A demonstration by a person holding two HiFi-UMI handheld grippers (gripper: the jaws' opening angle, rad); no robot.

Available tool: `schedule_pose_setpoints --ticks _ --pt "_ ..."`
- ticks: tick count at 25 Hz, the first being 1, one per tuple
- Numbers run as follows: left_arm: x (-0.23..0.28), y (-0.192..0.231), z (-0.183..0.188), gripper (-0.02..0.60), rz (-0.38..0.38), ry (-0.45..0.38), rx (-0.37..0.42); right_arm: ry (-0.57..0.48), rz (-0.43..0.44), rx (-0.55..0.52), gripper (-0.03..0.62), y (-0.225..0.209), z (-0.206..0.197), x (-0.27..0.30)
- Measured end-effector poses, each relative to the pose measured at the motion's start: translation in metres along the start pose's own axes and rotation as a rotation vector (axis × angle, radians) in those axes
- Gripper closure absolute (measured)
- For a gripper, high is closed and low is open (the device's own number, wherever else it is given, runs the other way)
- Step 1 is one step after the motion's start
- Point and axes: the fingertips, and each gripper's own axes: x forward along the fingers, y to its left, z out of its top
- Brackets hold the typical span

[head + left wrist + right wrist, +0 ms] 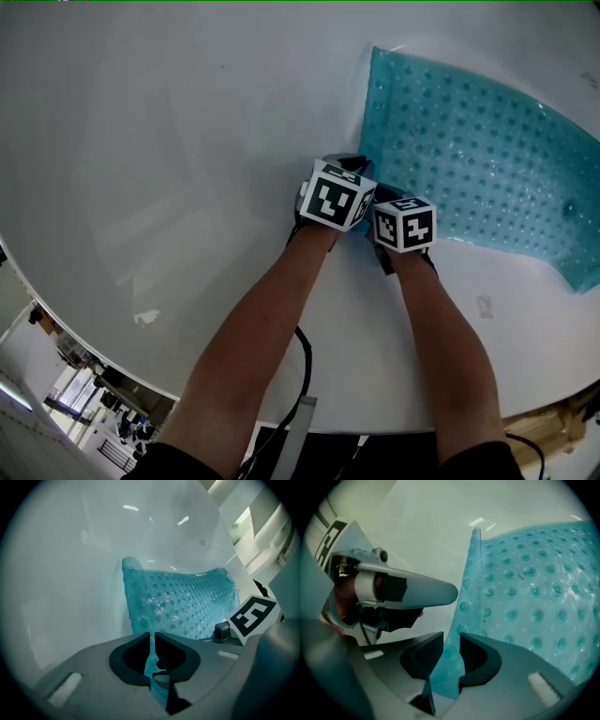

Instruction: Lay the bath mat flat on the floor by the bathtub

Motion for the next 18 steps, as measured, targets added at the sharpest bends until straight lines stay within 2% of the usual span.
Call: schedule_pose_setpoints --ticks 11,18 --pt "0.022 0.016 -0.019 0.551 0.039 0.065 0.044 0.005 -0.007 0.015 0.508 -0.011 -0.005 0.018" --pt "0.026 0.01 -0.014 0.551 0.011 0.039 0.041 0.01 -0.018 0.033 0.51 -0.011 -0.003 0.023"
